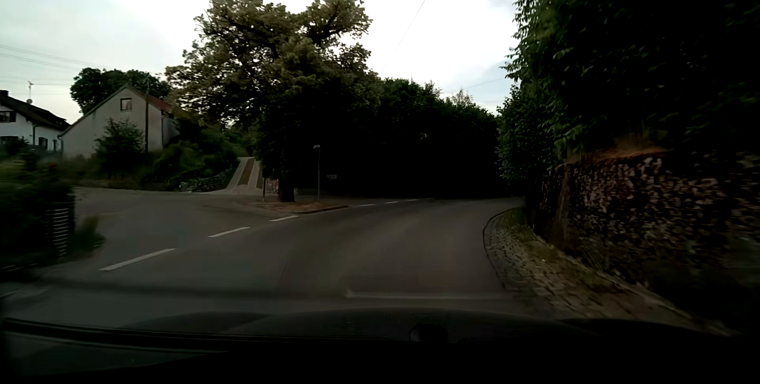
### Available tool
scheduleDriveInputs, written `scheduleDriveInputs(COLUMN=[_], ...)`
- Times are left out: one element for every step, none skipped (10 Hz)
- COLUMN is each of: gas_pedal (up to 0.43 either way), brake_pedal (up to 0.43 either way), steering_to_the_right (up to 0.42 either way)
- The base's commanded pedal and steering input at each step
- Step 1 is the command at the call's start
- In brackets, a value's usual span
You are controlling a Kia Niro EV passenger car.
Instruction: Follow the waypoints while adhering to traffic rules and regulations
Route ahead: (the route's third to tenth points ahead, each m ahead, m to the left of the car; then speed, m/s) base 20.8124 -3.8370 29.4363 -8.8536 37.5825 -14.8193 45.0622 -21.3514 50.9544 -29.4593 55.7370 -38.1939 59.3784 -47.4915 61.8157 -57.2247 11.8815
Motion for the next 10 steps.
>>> scheduleDriveInputs(gas_pedal=[0.0, 0.0, 0.0, 0.0, 0.0, 0.0, 0.0, 0.0, 0.0, 0.0], brake_pedal=[0.018, 0.012, 0.006, 0.006, 0.006, 0.006, 0.006, 0.006, 0.006, 0.006], steering_to_the_right=[0.081, 0.082, 0.086, 0.088, 0.089, 0.09, 0.09, 0.09, 0.09, 0.092])
